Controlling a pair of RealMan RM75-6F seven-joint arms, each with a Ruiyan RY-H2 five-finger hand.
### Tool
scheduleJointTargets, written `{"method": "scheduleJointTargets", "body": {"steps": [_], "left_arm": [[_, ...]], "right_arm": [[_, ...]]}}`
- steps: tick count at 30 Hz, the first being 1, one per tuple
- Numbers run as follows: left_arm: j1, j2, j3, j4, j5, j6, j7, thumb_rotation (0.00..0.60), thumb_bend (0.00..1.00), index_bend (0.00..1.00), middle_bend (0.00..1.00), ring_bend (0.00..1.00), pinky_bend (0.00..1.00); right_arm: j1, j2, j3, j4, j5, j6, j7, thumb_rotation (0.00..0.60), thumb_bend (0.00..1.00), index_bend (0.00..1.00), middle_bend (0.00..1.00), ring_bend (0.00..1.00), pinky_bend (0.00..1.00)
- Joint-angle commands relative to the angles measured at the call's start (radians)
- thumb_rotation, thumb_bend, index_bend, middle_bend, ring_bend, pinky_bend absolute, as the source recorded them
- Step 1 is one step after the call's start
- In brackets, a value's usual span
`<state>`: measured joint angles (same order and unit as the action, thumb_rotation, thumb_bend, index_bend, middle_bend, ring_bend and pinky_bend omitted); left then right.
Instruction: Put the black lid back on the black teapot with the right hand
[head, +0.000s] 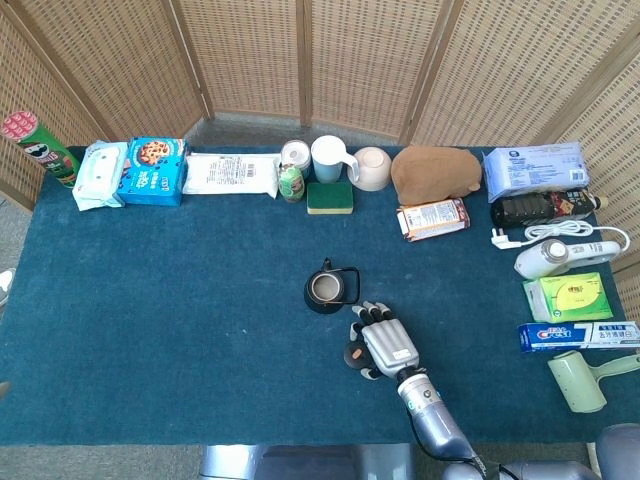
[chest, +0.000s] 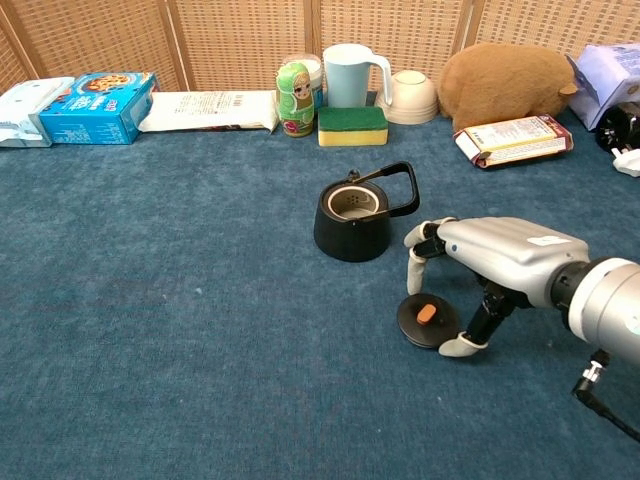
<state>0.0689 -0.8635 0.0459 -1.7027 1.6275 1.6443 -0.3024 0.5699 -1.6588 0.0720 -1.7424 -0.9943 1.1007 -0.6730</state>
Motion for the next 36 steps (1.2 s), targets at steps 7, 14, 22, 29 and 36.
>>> {"method": "scheduleJointTargets", "body": {"steps": [7, 14, 22, 29, 36], "left_arm": [[-0.002, 0.002, 0.002, -0.001, 0.002, -0.005, 0.000, 0.600, 0.13, 0.00, 0.00, 0.00, 0.06], [0.000, 0.003, 0.004, -0.003, 0.002, -0.004, 0.000, 0.600, 0.13, 0.00, 0.00, 0.00, 0.06], [-0.001, 0.005, 0.005, -0.005, -0.001, -0.010, -0.001, 0.600, 0.13, 0.00, 0.00, 0.00, 0.06], [-0.008, 0.005, 0.006, -0.013, -0.004, -0.025, 0.012, 0.600, 0.13, 0.00, 0.00, 0.00, 0.06], [-0.013, 0.007, 0.004, -0.014, -0.011, -0.036, 0.013, 0.600, 0.13, 0.00, 0.00, 0.00, 0.06]], "right_arm": [[-0.009, 0.072, -0.004, -0.106, -0.046, 0.058, -0.017, 0.600, 0.23, 0.42, 0.13, 0.08, 0.00], [-0.005, 0.126, 0.008, -0.167, -0.046, 0.085, -0.046, 0.600, 0.23, 0.43, 0.13, 0.08, 0.00], [0.033, 0.226, 0.106, -0.213, 0.062, 0.113, -0.103, 0.600, 0.23, 0.43, 0.13, 0.08, 0.00], [0.108, 0.265, 0.190, -0.278, 0.200, 0.123, -0.178, 0.600, 0.23, 0.43, 0.13, 0.08, 0.00], [0.206, 0.258, 0.262, -0.335, 0.349, 0.163, -0.260, 0.600, 0.24, 0.43, 0.13, 0.08, 0.00]]}}
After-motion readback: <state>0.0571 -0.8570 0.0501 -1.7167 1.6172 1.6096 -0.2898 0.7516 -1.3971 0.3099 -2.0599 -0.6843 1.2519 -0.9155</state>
